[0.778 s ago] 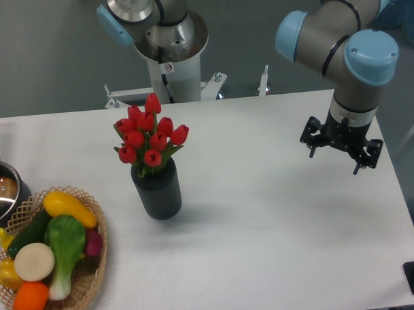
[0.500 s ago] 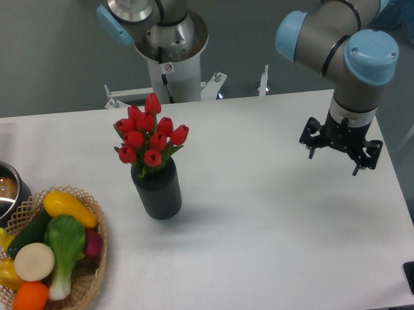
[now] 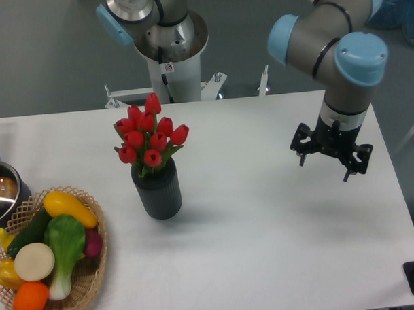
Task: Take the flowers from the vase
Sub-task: 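Move the open gripper toward the red tulips in the black vase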
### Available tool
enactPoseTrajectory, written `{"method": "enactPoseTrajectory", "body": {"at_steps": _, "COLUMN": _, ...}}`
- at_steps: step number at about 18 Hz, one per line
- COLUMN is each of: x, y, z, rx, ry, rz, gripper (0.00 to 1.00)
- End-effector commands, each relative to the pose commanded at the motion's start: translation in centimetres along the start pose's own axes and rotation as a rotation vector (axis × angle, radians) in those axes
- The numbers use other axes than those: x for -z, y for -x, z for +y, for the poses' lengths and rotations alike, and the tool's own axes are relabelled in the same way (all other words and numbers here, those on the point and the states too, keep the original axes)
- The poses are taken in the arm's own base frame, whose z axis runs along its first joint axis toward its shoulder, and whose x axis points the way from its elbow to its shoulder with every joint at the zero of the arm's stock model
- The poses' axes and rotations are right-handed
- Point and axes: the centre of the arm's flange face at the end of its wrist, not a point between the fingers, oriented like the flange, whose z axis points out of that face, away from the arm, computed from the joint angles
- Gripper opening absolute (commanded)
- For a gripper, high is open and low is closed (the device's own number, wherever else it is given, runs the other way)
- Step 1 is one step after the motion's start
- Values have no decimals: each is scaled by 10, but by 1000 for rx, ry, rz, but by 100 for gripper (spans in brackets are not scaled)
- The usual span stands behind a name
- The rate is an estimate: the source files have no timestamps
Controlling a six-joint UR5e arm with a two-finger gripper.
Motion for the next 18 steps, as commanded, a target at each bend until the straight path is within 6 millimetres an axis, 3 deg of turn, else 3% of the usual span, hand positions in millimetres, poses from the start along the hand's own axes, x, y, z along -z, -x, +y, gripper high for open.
{"method": "enactPoseTrajectory", "body": {"at_steps": 3, "x": -4, "y": -8, "z": -5, "rx": 5, "ry": -90, "rz": 26, "gripper": 100}}
{"method": "enactPoseTrajectory", "body": {"at_steps": 7, "x": 7, "y": -14, "z": -19, "rx": 34, "ry": -131, "rz": 30, "gripper": 100}}
{"method": "enactPoseTrajectory", "body": {"at_steps": 11, "x": 11, "y": -49, "z": -61, "rx": -29, "ry": -252, "rz": 104, "gripper": 100}}
{"method": "enactPoseTrajectory", "body": {"at_steps": 18, "x": 19, "y": -93, "z": -94, "rx": -48, "ry": -616, "rz": 352, "gripper": 100}}
